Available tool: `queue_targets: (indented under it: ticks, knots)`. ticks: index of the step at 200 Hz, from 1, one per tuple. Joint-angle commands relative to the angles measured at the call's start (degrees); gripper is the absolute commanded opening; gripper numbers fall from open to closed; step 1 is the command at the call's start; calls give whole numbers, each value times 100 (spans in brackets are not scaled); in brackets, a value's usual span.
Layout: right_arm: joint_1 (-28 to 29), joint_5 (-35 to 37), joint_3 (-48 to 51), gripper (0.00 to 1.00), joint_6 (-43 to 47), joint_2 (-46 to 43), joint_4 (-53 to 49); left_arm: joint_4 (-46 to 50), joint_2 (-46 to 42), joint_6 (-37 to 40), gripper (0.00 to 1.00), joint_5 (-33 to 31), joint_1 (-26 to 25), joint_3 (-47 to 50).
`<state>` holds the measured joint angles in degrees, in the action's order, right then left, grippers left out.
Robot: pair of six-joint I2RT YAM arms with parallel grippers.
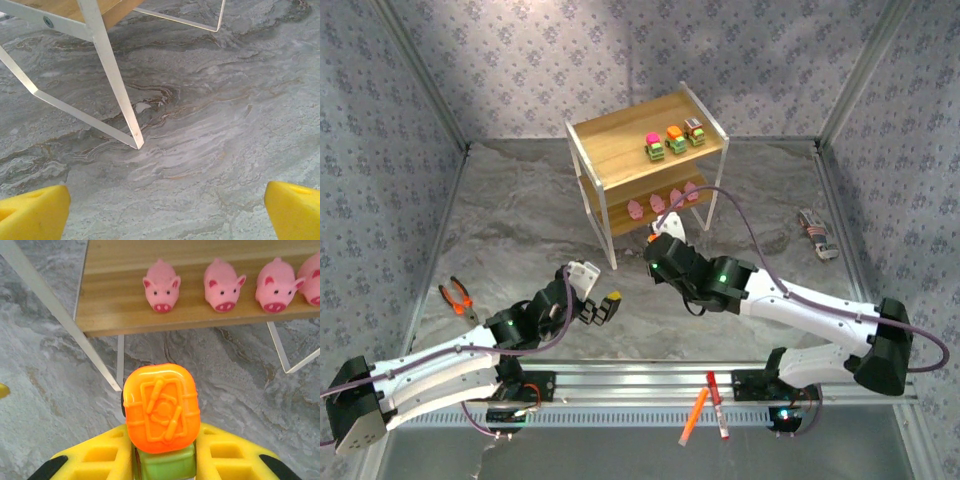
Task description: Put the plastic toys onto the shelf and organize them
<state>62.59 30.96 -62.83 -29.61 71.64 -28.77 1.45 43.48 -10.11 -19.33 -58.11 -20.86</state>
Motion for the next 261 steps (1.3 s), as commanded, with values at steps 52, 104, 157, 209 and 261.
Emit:
queue_targets:
  ticks: [52, 104, 157, 209, 261]
  knots:
    - [60, 240, -676, 27, 347, -134, -391, -283, -339, -17, 100, 595, 36, 72]
    - [61, 272, -1188, 27, 625, -60, -510, -360, -670, -22, 100, 823, 36, 187]
    - [69, 259, -1509, 27, 807, 59, -539, -427, -1179, -54, 100, 770, 36, 376]
    - [87, 188, -1680, 27, 869, 182, -532, -400, -1602, -159, 100, 503, 36, 498]
    - [110, 120, -1874, 27, 946, 316, -500, -339, -2079, -210, 100, 142, 36, 643]
